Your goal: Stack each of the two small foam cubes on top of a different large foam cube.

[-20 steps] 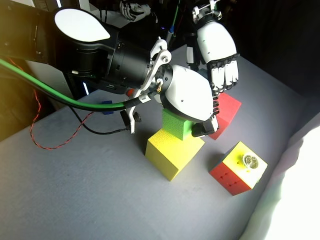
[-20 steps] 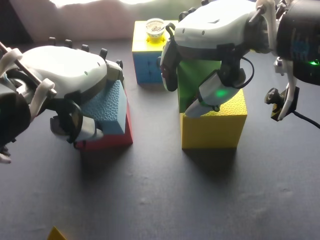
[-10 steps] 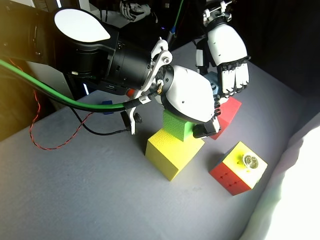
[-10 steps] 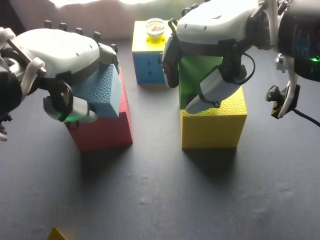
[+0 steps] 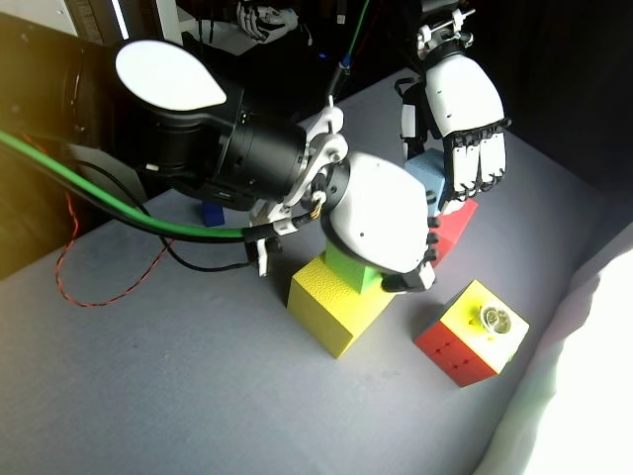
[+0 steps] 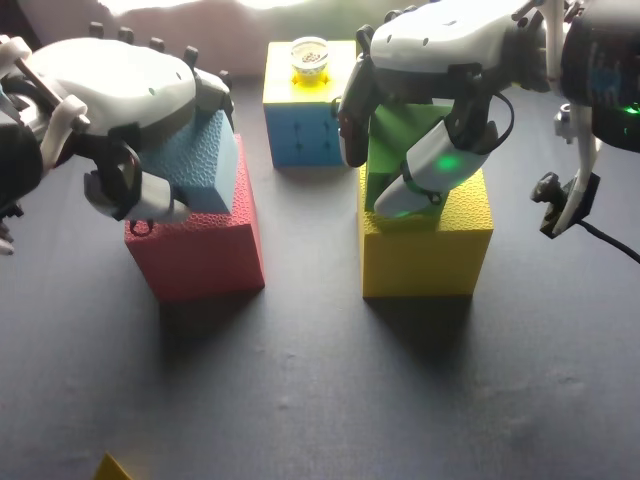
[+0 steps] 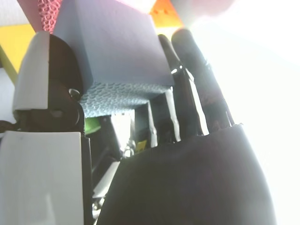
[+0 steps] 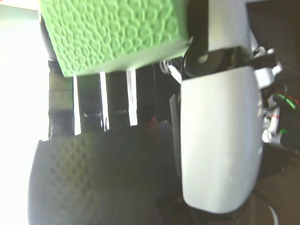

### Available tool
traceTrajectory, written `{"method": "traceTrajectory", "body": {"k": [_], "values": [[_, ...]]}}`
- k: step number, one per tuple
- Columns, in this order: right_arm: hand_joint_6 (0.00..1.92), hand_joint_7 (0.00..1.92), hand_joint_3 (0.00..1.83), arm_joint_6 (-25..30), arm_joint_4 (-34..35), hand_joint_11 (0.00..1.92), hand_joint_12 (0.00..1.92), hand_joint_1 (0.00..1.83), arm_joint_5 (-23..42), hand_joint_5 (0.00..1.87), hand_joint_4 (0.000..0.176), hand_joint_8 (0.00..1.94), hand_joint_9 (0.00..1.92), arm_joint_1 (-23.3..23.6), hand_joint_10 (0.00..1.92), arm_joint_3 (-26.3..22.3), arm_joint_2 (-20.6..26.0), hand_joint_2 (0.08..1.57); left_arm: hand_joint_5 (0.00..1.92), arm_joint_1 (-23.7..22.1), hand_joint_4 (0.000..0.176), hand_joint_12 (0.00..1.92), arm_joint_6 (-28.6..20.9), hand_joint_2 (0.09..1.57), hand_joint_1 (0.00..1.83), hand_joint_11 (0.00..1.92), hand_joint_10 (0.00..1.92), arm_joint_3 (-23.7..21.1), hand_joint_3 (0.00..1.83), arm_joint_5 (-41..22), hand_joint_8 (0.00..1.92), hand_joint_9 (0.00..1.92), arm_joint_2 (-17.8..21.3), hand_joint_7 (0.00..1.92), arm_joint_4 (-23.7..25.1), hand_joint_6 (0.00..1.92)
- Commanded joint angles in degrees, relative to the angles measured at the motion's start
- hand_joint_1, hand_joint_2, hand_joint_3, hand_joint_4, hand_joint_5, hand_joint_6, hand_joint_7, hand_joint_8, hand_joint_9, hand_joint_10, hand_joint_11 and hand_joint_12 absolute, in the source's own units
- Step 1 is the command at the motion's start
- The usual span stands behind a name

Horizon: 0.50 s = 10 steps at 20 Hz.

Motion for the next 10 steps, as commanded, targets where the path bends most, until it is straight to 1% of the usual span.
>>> {"method": "traceTrajectory", "body": {"k": [1, 2, 3, 4, 5, 6, 7, 10], "values": [[0.85, 1.05, 0.0, 0.4, -0.4, 0.63, 1.42, 1.25, 0.72, 0.97, 0.0, 1.07, 0.91, 0.44, 0.92, 0.01, 0.54, 1.11, 0.73, -0.4, 0.0, 1.65, -0.71, 1.26, 1.18, 0.32, 1.44, 0.59, 0.0, -1.8, 1.61, 0.56, 0.52, 0.73, 2.81, 1.19], [0.83, 1.0, 0.0, 0.39, -0.42, 0.66, 1.38, 1.24, -0.08, 1.0, 0.0, 1.12, 0.89, 0.35, 0.91, 0.01, 0.51, 1.11, 0.73, -0.29, 0.0, 1.64, -1.06, 1.26, 1.17, 0.31, 1.44, 1.25, 0.0, -1.49, 1.62, 0.54, 0.3, 0.72, 3.26, 1.2], [0.82, 1.0, 0.0, 0.39, -0.43, 0.67, 1.35, 1.23, -0.33, 1.01, 0.0, 1.11, 0.89, 0.28, 0.91, 0.07, 0.48, 1.11, 0.74, -0.2, 0.0, 1.64, -1.17, 1.26, 1.18, 0.33, 1.44, 1.78, 0.0, -1.02, 1.61, 0.55, 0.09, 0.72, 3.47, 1.19], [0.82, 1.01, 0.0, 0.39, -0.44, 0.71, 1.32, 1.23, -0.34, 1.03, 0.0, 1.06, 0.92, 0.21, 0.89, 0.14, 0.44, 1.1, 0.73, -0.13, 0.0, 1.65, -1.17, 1.27, 1.17, 0.31, 1.44, 2.13, 0.0, -0.68, 1.62, 0.54, -0.04, 0.71, 3.49, 1.21], [0.82, 1.0, 0.0, 0.39, -0.45, 0.69, 1.34, 1.23, -0.41, 1.04, 0.0, 1.07, 0.91, 0.18, 0.88, 0.21, 0.38, 1.1, 0.72, -0.07, 0.0, 1.65, -1.17, 1.27, 1.17, 0.31, 1.44, 2.51, 0.0, -0.21, 1.61, 0.54, -0.06, 0.71, 3.7, 1.22], [0.85, 1.03, 0.0, 0.41, -0.45, 0.68, 1.34, 1.24, -0.53, 0.99, 0.0, 1.07, 0.92, 0.18, 0.87, 0.21, 0.37, 1.1, 0.72, 0.03, 0.0, 1.65, -1.16, 1.27, 1.17, 0.3, 1.44, 2.64, 0.0, -0.05, 1.61, 0.55, -0.07, 0.73, 3.7, 1.22], [0.89, 1.02, 0.0, 0.61, -0.45, 0.71, 1.33, 1.23, -0.75, 0.98, 0.0, 1.07, 0.92, 0.2, 0.88, 0.23, 0.36, 1.11, 0.73, 0.24, 0.0, 1.65, -1.16, 1.26, 1.18, 0.31, 1.44, 2.83, 0.0, 0.14, 1.61, 0.55, -0.07, 0.72, 3.68, 1.2], [0.83, 1.0, 0.0, 0.96, -0.43, 0.66, 1.39, 1.24, -0.78, 0.99, 0.0, 1.14, 0.87, 0.43, 0.93, 0.26, 0.34, 1.11, 0.71, 0.59, 0.0, 1.68, -1.14, 1.27, 1.16, 0.3, 1.47, 3.19, 0.0, 0.14, 1.63, 0.53, -0.14, 0.7, 3.32, 1.24]]}}
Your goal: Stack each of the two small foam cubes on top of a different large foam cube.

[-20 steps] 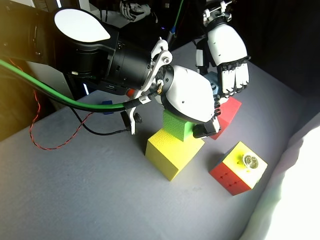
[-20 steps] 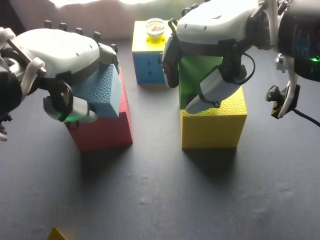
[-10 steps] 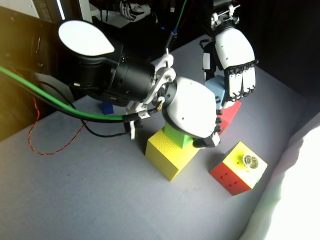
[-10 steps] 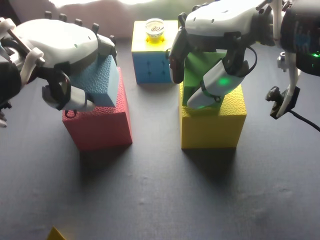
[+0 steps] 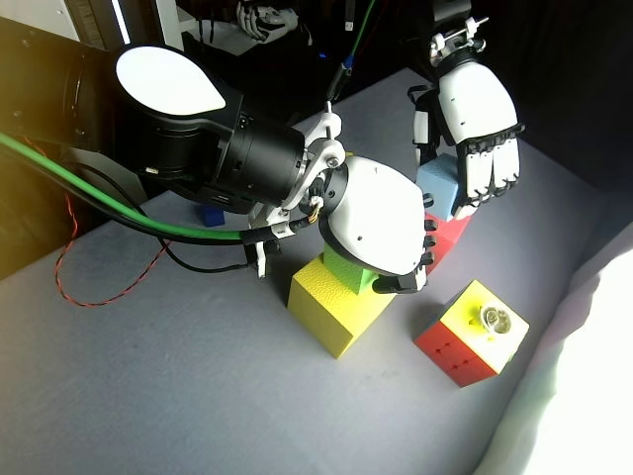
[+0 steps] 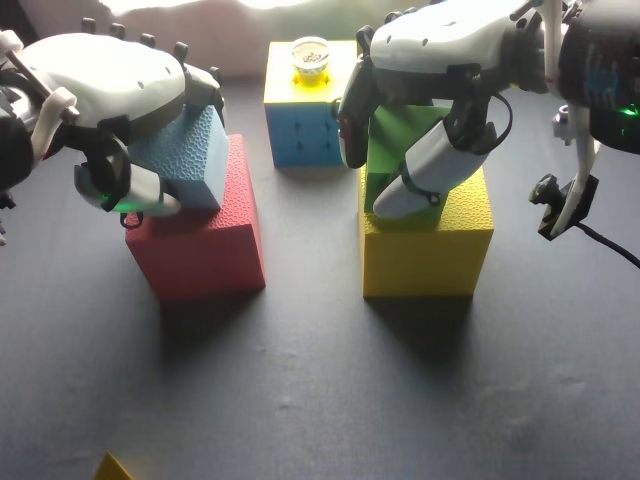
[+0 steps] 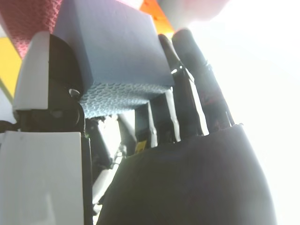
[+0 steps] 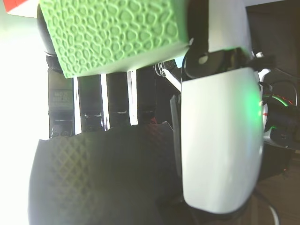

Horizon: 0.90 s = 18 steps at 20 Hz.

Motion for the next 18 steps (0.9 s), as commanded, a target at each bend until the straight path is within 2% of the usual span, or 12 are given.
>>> {"method": "traceTrajectory", "body": {"k": [1, 3, 5, 7, 11, 13, 14, 16, 17, 18], "values": [[0.83, 1.0, 0.0, 0.36, -0.46, 0.68, 1.38, 1.23, 0.2, 1.02, 0.0, 1.08, 0.89, 0.62, 0.93, 0.13, 0.54, 1.1, 0.7, -0.26, 0.0, 1.68, 0.35, 1.28, 1.16, 0.27, 1.46, 0.33, 0.0, -2.05, 1.64, 0.5, 0.41, 0.69, 1.84, 1.26], [0.79, 1.01, 0.0, 0.36, -0.47, 0.68, 1.37, 1.23, 0.18, 1.04, 0.0, 1.07, 0.91, 0.44, 0.93, 0.11, 0.54, 1.1, 0.72, -0.02, 0.0, 1.68, 0.36, 1.27, 1.17, 0.29, 1.45, 0.44, 0.0, -2.06, 1.61, 0.53, 0.33, 0.72, 1.35, 1.22], [0.88, 0.99, 0.0, 0.62, -0.5, 0.65, 1.42, 1.23, 0.09, 0.98, 0.0, 1.12, 0.88, -0.07, 0.96, 0.11, 0.54, 1.12, 0.73, 0.12, 0.0, 1.62, 0.37, 1.26, 1.18, 0.33, 1.43, 0.44, 0.0, -2.06, 1.59, 0.57, 0.26, 0.74, 0.85, 1.2], [0.78, 1.0, 0.0, 1.01, -0.54, 0.68, 1.37, 1.23, -0.34, 1.04, 0.0, 1.11, 0.89, -0.82, 0.96, 0.09, 0.53, 1.1, 0.72, 0.34, 0.0, 1.63, 0.37, 1.26, 1.18, 0.32, 1.43, 0.41, 0.0, -2.06, 1.6, 0.55, 0.15, 0.74, 0.61, 1.2], [0.84, 1.0, 0.0, 1.09, -0.64, 0.66, 1.41, 1.24, -1.81, 1.0, 0.0, 1.12, 0.88, -2.68, 0.96, 0.08, 0.25, 1.11, 0.71, 0.74, 0.0, 1.65, 0.38, 1.27, 1.17, 0.31, 1.46, 0.28, 0.0, -2.07, 1.62, 0.54, 0.05, 0.72, 0.33, 1.22], [0.89, 1.04, 0.0, 1.09, -0.65, 0.67, 1.41, 1.24, -2.19, 0.96, 0.0, 1.06, 0.89, -3.27, 0.95, 0.09, 0.18, 1.11, 0.71, 0.77, 0.0, 1.65, 0.38, 1.27, 1.17, 0.31, 1.45, 0.28, 0.0, -2.08, 1.63, 0.53, -0.04, 0.71, 0.29, 1.22], [0.84, 1.02, 0.0, 1.09, -0.65, 0.63, 1.45, 1.24, -2.15, 0.99, 0.0, 1.1, 0.88, -3.47, 0.96, 0.08, 0.16, 1.11, 0.7, 0.79, 0.0, 1.66, 0.38, 1.28, 1.16, 0.29, 1.47, 0.28, 0.0, -2.08, 1.65, 0.51, -0.06, 0.7, 0.27, 1.24], [0.87, 1.01, 0.0, 1.09, -0.65, 0.61, 1.46, 1.24, -1.95, 0.97, 0.0, 1.12, 0.87, -3.9, 0.96, 0.07, 0.11, 1.11, 0.69, 0.79, 0.0, 1.66, 0.38, 1.28, 1.17, 0.31, 1.47, 0.28, 0.0, -2.09, 1.62, 0.53, -0.15, 0.72, 0.18, 1.24], [0.9, 0.99, 0.0, 1.08, -0.65, 0.57, 1.48, 1.22, -1.95, 0.98, 0.0, 1.08, 0.85, -3.98, 0.9, 0.07, 0.11, 1.12, 0.68, 0.79, 0.0, 1.68, 0.38, 1.29, 1.15, 0.26, 1.47, 0.28, 0.0, -2.12, 1.66, 0.46, -0.23, 0.68, 0.18, 1.27], [0.99, 1.0, 0.0, 1.08, -0.65, 0.53, 1.47, 1.21, -1.96, 0.95, 0.013, 1.02, 0.86, -3.98, 0.78, 0.08, 0.11, 1.12, 0.63, 0.78, 0.0, 1.66, 0.38, 1.3, 1.14, 0.21, 1.44, 0.28, 0.0, -2.14, 1.66, 0.41, -0.26, 0.67, 0.19, 1.33]]}}
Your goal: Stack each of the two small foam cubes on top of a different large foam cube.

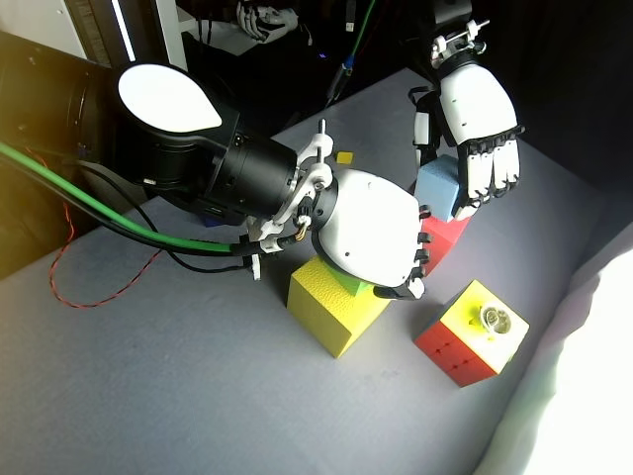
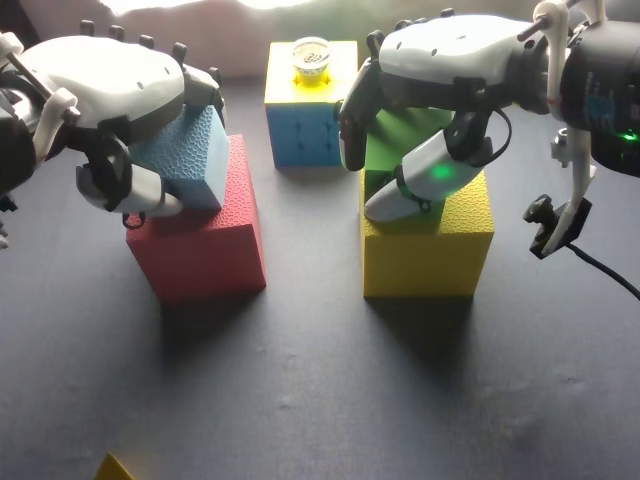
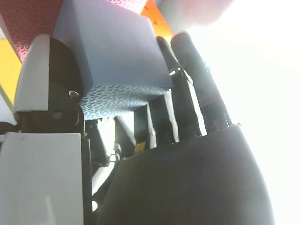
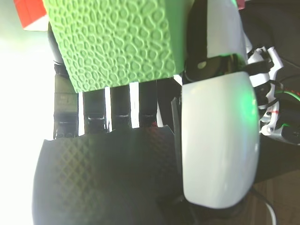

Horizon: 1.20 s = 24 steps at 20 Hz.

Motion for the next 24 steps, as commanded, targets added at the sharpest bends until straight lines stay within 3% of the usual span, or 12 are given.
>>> {"method": "traceTrajectory", "body": {"k": [1, 2, 3, 5, 6, 10, 11, 12, 17, 20, 22, 24], "values": [[1.12, 1.0, 0.0, -0.43, -0.63, 0.5, 1.41, 1.2, 0.33, 0.87, 0.007, 0.99, 0.88, -0.7, 0.61, -0.03, 0.39, 1.14, 0.53, 0.3, 0.0, 1.61, 0.51, 1.33, 1.12, 0.11, 1.32, -0.01, 0.0, -1.31, 1.65, 0.35, 0.25, 0.67, 1.11, 1.47], [1.09, 0.94, 0.0, -0.43, -0.63, 0.46, 1.36, 1.14, 0.38, 0.9, 0.0, 0.47, 0.88, -0.71, 0.45, -0.03, 0.39, 1.14, 0.44, 0.3, 0.0, 1.48, 0.51, 1.29, 1.0, 0.07, 1.12, 0.0, 0.0, -1.31, 0.99, 0.34, 0.24, 0.5, 1.11, 0.82], [0.51, 0.94, 0.0, -0.44, -0.63, 0.41, 1.35, 1.11, 0.52, 0.78, 0.0, 0.23, 0.86, -0.74, 0.35, -0.03, 0.39, 1.08, 0.5, 0.3, 0.0, 1.38, 0.51, 1.26, 1.0, 0.07, 0.93, 0.01, 0.0, -1.31, 0.6, 0.39, 0.22, 0.56, 1.11, 0.48], [0.03, 0.87, 0.0, -0.46, -0.61, 0.36, 1.27, 1.07, 0.51, 0.77, 0.0, 0.01, 0.83, -0.9, 0.12, -0.02, 0.4, 1.03, 0.61, 0.29, 0.0, 1.23, 0.51, 1.24, 0.98, 0.09, 0.61, 0.04, 0.0, -1.31, 0.14, 0.46, 0.21, 0.66, 1.15, 0.09], [0.03, 0.87, 0.0, -0.46, -0.61, 0.36, 1.27, 1.07, 0.51, 0.77, 0.0, 0.01, 0.83, -0.94, 0.12, -0.02, 0.42, 1.03, 0.61, 0.28, 0.0, 1.23, 0.51, 1.24, 0.98, 0.09, 0.61, 0.04, 0.0, -1.31, 0.14, 0.46, 0.21, 0.66, 1.15, 0.09], [0.0, 0.5, 0.01, -0.53, -0.61, 0.03, 1.2, 0.91, 0.43, 0.45, 0.0, 0.0, 0.5, -0.95, 0.0, -0.01, 0.42, 1.05, 0.35, 0.22, 0.0, 0.97, 0.51, 1.18, 0.85, 0.0, 0.1, 0.03, 0.0, -1.31, 0.0, 0.43, 0.21, 0.47, 1.17, 0.0], [0.0, 0.44, 0.0, -0.53, -0.61, 0.0, 1.15, 0.9, 0.44, 0.39, 0.0, 0.0, 0.44, -0.94, 0.0, -0.01, 0.42, 1.04, 0.29, 0.22, 0.0, 0.89, 0.51, 1.17, 0.83, 0.0, 0.05, 0.03, 0.0, -1.31, 0.0, 0.4, 0.21, 0.42, 1.17, 0.0], [0.0, 0.29, 0.0, -0.58, -0.62, 0.0, 0.93, 0.85, 0.44, 0.26, 0.0, 0.0, 0.3, -0.9, 0.0, -0.01, 0.42, 1.04, 0.18, 0.22, 0.0, 0.67, 0.51, 1.14, 0.77, 0.0, 0.01, 0.03, 0.0, -1.31, 0.0, 0.26, 0.21, 0.24, 1.19, 0.0], [0.0, 0.12, 0.0, -0.9, -0.63, 0.0, 0.65, 0.72, 0.52, 0.06, 0.0, 0.0, 0.15, -0.83, 0.0, -0.01, 0.4, 0.98, 0.0, 0.19, 0.0, 0.23, 0.51, 1.07, 0.64, 0.0, 0.0, 0.07, 0.0, -1.31, 0.0, 0.08, 0.2, 0.03, 1.23, 0.0], [0.0, 0.01, 0.0, -0.96, -0.63, 0.0, 0.49, 0.71, 0.51, 0.0, 0.0, 0.0, 0.05, -0.79, 0.0, 0.01, 0.41, 0.99, 0.0, -0.01, 0.0, 0.14, 0.5, 1.05, 0.62, 0.0, 0.0, 0.07, 0.0, -1.36, 0.0, 0.05, 0.17, 0.01, 1.29, 0.0], [0.0, 0.0, 0.0, -0.98, -0.63, 0.0, 0.28, 0.56, 0.51, 0.0, 0.0, 0.0, 0.0, -0.77, 0.0, 0.01, 0.41, 0.98, 0.0, -0.29, 0.0, 0.04, 0.5, 1.0, 0.62, 0.0, 0.0, 0.08, 0.0, -1.34, 0.0, 0.0, 0.16, 0.0, 1.65, 0.0], [0.0, 0.0, 0.0, -0.99, -0.63, 0.0, 0.04, 0.6, 0.54, 0.0, 0.0, 0.0, 0.0, -0.7, 0.0, 0.01, 0.41, 0.93, 0.0, -0.4, 0.0, 0.0, 0.49, 0.97, 0.59, 0.0, 0.0, 0.07, 0.0, -1.27, 0.0, 0.0, 0.14, 0.0, 1.77, 0.0]]}}
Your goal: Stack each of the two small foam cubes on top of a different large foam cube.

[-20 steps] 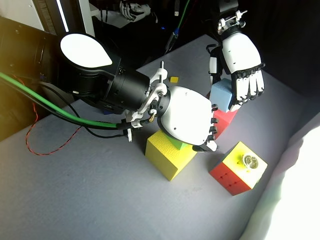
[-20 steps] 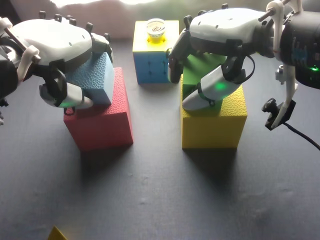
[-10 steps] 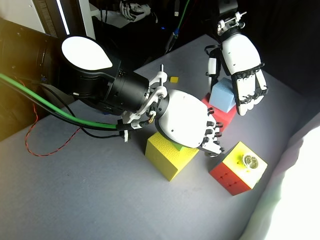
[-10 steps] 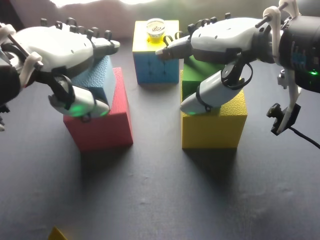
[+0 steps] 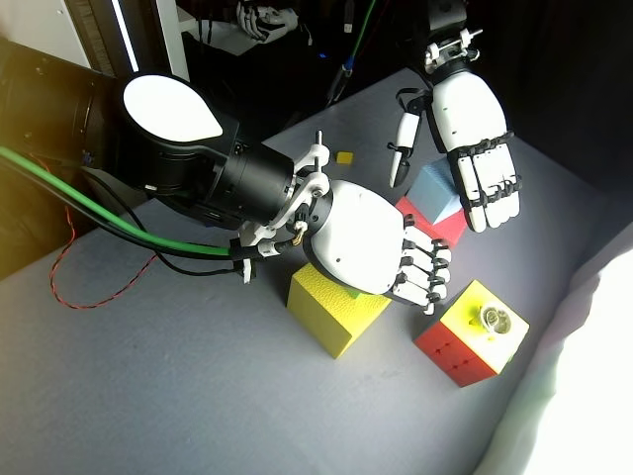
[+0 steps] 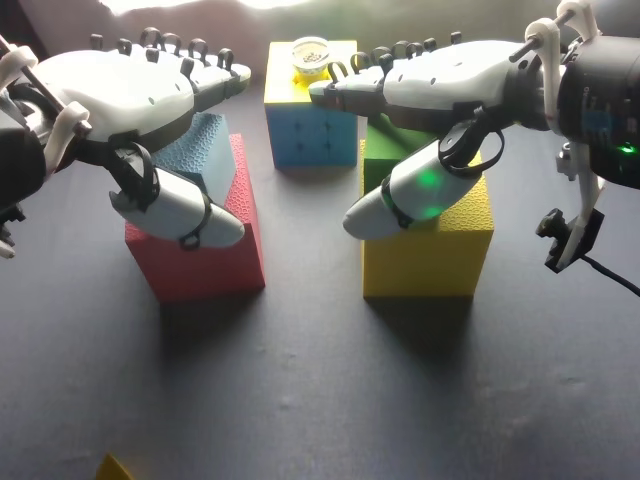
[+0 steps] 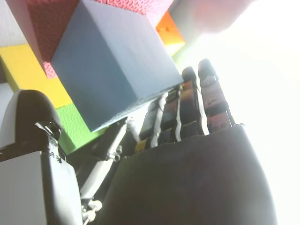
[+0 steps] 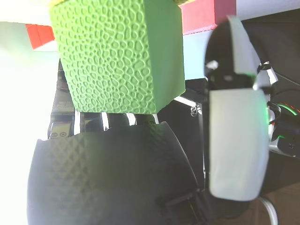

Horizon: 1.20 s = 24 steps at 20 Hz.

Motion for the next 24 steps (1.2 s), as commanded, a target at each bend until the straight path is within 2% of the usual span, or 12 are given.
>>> {"method": "traceTrajectory", "body": {"k": [1, 2, 5, 7, 8, 10, 11, 14, 15, 24], "values": [[0.0, 0.0, 0.0, -0.01, -0.57, 0.0, 0.01, 0.56, 0.43, 0.0, 0.0, 0.0, 0.0, 0.01, 0.0, 0.01, 0.52, 0.91, 0.0, -0.74, 0.0, 0.0, 0.05, 0.95, 0.55, 0.0, 0.0, 0.07, 0.0, -2.15, 0.0, 0.0, 0.59, 0.0, 2.33, 0.0], [0.0, 0.0, 0.0, -0.06, -0.57, 0.0, 0.0, 0.5, 1.29, 0.0, 0.0, 0.0, 0.0, 0.04, 0.0, 0.01, 0.54, 0.81, 0.0, -0.74, 0.0, 0.0, 0.04, 0.87, 0.52, 0.0, 0.0, 0.13, 0.0, -1.17, 0.0, 0.0, 0.6, 0.0, 2.72, 0.0], [0.0, 0.0, 0.0, -0.06, -0.55, 0.0, 0.0, 0.46, 2.42, 0.0, 0.0, 0.0, 0.0, 0.14, 0.0, -0.01, 0.56, 0.76, 0.0, -0.64, 0.0, 0.0, -0.75, 0.83, 0.51, 0.0, 0.0, 0.2, 0.0, 0.63, 0.0, 0.0, 0.62, 0.0, 3.99, 0.0], [0.0, 0.0, 0.0, -0.15, -0.55, 0.0, 0.0, 0.39, 2.54, 0.0, 0.0, 0.0, 0.0, 0.24, 0.0, -0.01, 0.58, 0.72, 0.0, -0.2, 0.0, 0.0, -4.55, 0.8, 0.45, 0.0, 0.0, 0.14, 0.0, 0.31, 0.0, 0.0, 0.64, 0.0, 7.85, 0.0], [0.0, 0.0, 0.0, -0.2, -0.55, 0.0, 0.0, 0.33, 2.57, 0.0, 0.0, 0.0, 0.0, 0.26, 0.0, -0.02, 0.58, 0.7, 0.0, -0.16, 0.0, 0.0, -4.79, 0.79, 0.45, 0.0, 0.0, 0.14, 0.0, 0.3, 0.0, 0.0, 0.67, 0.0, 8.12, 0.0], [0.0, 0.0, 0.0, -0.36, -0.55, 0.0, 0.0, 0.37, 2.57, 0.0, 0.0, 0.0, 0.0, 0.4, 0.0, -0.02, 0.61, 0.69, 0.0, 0.25, 0.0, 0.0, -8.73, 0.78, 0.46, 0.0, 0.0, 0.26, 0.0, 0.29, 0.0, 0.0, 0.72, 0.0, 12.32, 0.0], [0.0, 0.0, 0.0, -0.49, -0.55, 0.0, 0.0, 0.32, 2.57, 0.0, 0.0, 0.0, 0.0, 0.56, 0.0, -0.02, 0.62, 0.67, 0.0, 0.66, 0.0, 0.0, -12.13, 0.78, 0.44, 0.0, 0.0, 0.26, 0.0, 0.29, 0.0, 0.0, 0.74, 0.0, 15.47, 0.0], [0.0, 0.0, 0.0, -0.6, -0.51, 0.0, 0.0, 0.31, 3.12, 0.0, 0.0, 0.0, 0.0, 1.68, 0.0, -0.02, 0.89, 0.69, 0.0, 1.36, 0.0, 0.0, -16.72, 0.79, 0.49, 0.0, 0.0, -0.2, 0.0, 0.54, 0.0, 0.0, 0.94, 0.0, 20.23, 0.0], [0.0, 0.0, 0.0, -0.61, -0.49, 0.0, 0.0, 0.31, 3.11, 0.0, 0.0, 0.0, 0.0, 2.17, 0.0, -0.02, 1.04, 0.7, 0.0, 1.54, 0.0, 0.0, -18.13, 0.8, 0.44, 0.0, 0.0, -0.34, 0.0, 0.54, 0.0, 0.0, 1.02, 0.0, 21.54, 0.0], [0.0, 0.0, 0.0, -0.96, -0.14, 0.0, 0.0, 0.33, 5.28, 0.0, 0.0, 0.0, 0.0, 4.79, 0.0, 0.01, 2.83, 0.69, 0.0, 0.63, 0.0, 0.0, -18.33, 0.82, 0.43, 0.0, 0.0, -0.18, 0.0, -1.59, 0.0, 0.0, 1.01, 0.0, 22.1, 0.0]]}}
